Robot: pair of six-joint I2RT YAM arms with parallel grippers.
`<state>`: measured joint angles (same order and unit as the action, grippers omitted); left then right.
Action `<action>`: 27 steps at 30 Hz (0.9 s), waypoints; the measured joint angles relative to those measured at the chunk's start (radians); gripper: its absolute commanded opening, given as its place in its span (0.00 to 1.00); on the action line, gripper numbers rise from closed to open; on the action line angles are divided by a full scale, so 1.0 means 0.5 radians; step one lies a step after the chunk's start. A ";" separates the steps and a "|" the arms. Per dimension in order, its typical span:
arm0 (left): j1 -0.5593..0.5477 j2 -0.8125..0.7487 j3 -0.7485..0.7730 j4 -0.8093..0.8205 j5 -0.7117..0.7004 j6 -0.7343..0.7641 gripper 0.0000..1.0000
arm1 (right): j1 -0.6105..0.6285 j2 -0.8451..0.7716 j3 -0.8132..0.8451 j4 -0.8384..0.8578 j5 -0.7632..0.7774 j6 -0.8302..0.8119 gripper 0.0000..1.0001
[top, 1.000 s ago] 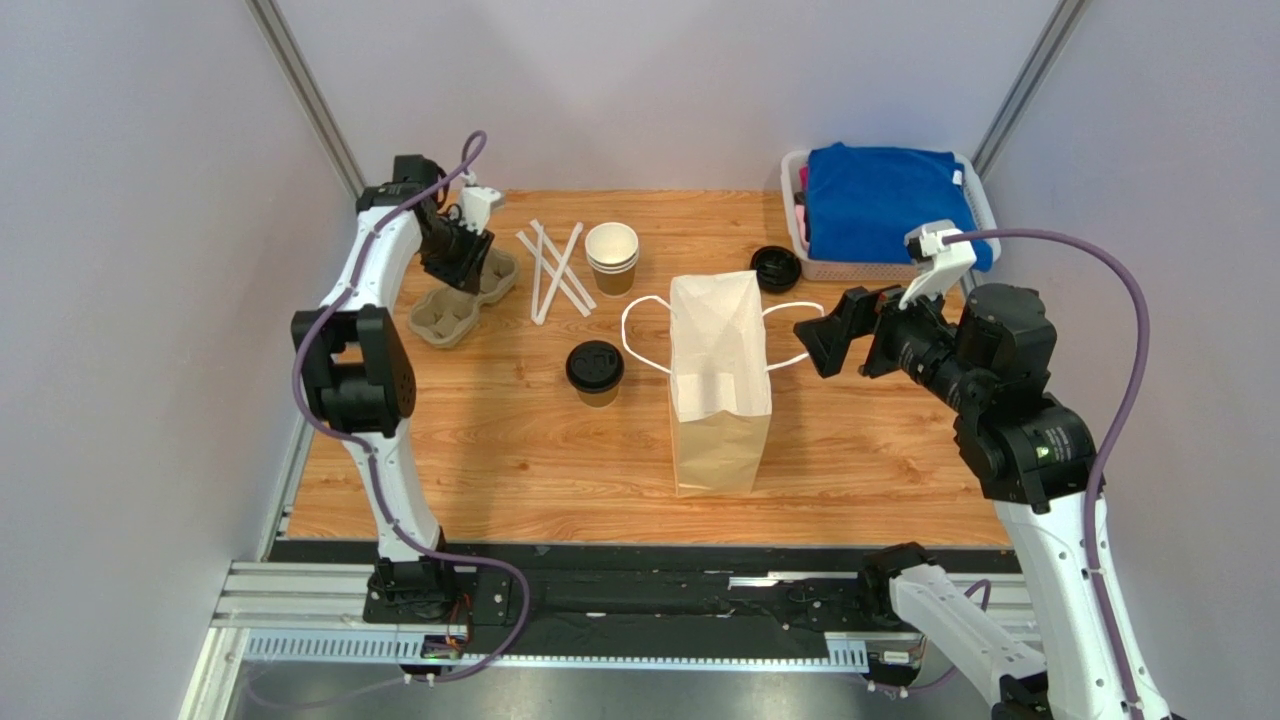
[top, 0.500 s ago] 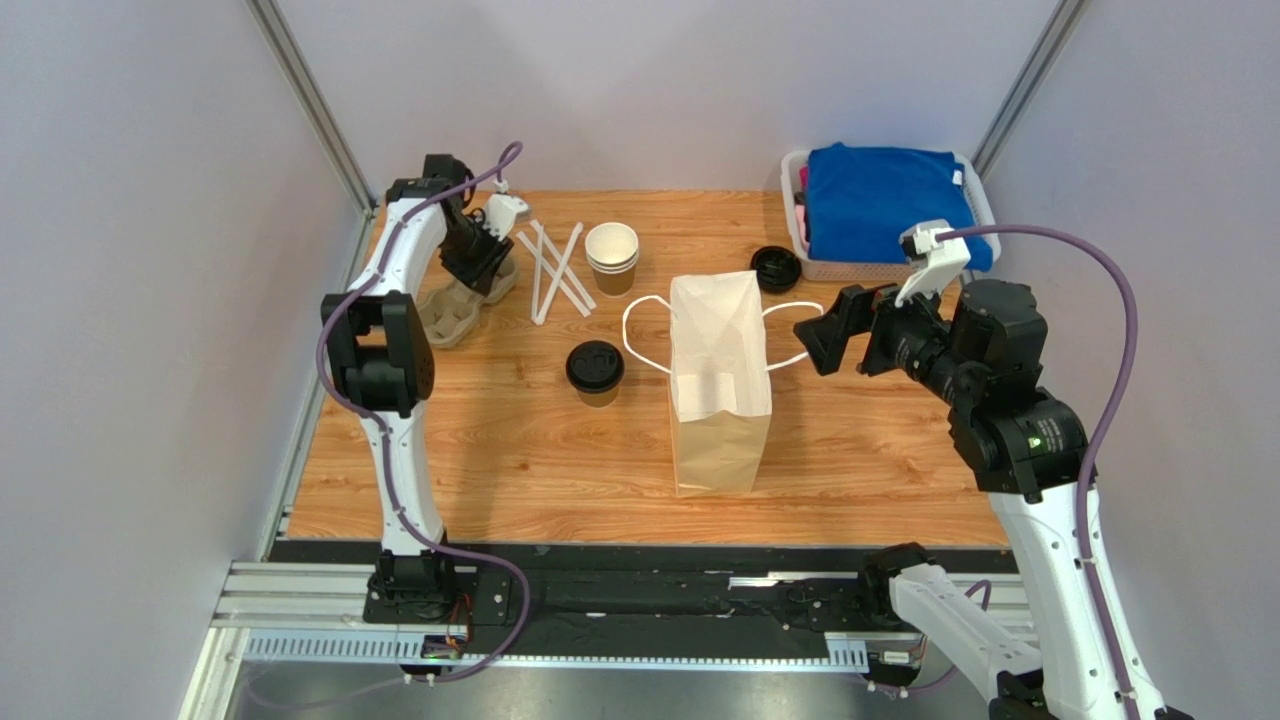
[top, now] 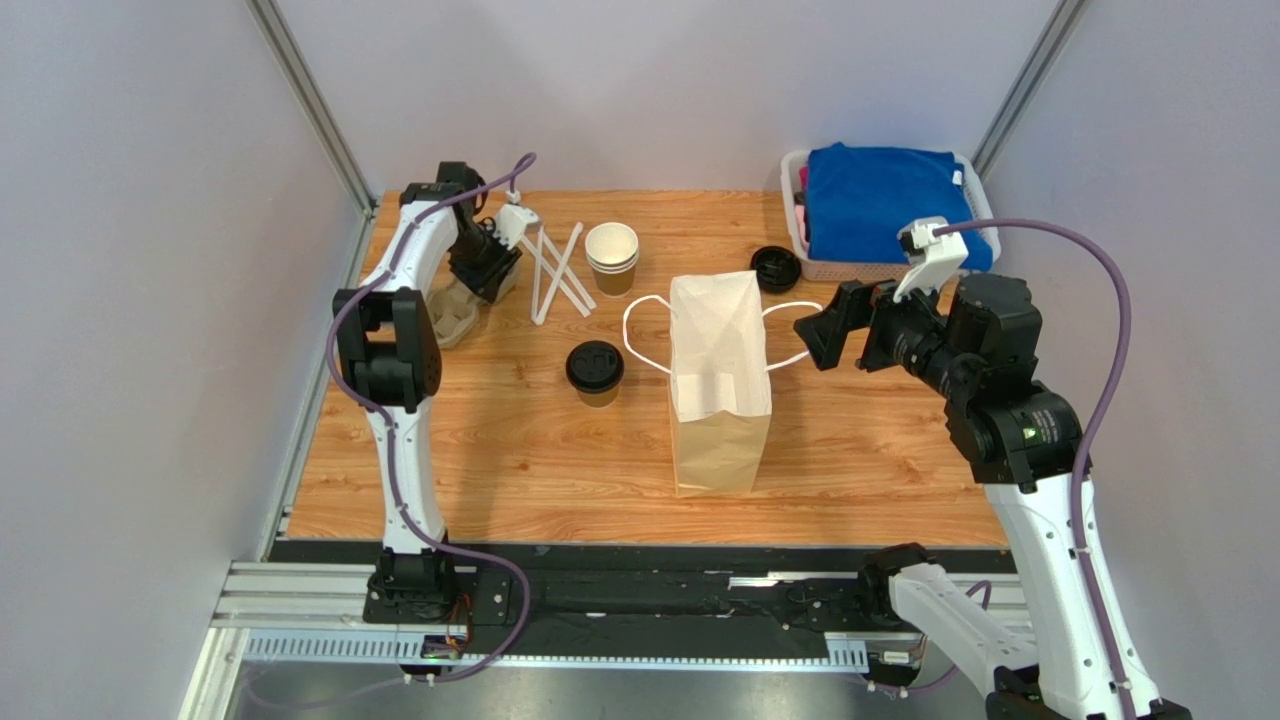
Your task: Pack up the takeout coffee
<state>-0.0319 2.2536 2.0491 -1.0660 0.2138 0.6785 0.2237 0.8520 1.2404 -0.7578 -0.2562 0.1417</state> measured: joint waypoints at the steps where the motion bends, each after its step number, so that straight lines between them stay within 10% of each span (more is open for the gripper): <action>1: 0.000 0.011 0.009 -0.001 -0.002 0.003 0.34 | -0.002 0.001 0.000 0.000 -0.001 0.000 0.99; 12: 0.001 0.040 0.045 -0.006 -0.003 0.031 0.00 | -0.022 0.019 -0.001 0.000 -0.018 0.030 0.99; 27: 0.001 -0.397 -0.347 0.272 -0.184 -0.076 0.00 | -0.022 0.021 -0.001 0.000 -0.084 0.037 0.99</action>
<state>-0.0315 2.0552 1.8755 -0.9298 0.1219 0.6403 0.2127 0.8623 1.2400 -0.7578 -0.2981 0.1604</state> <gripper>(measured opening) 0.010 0.992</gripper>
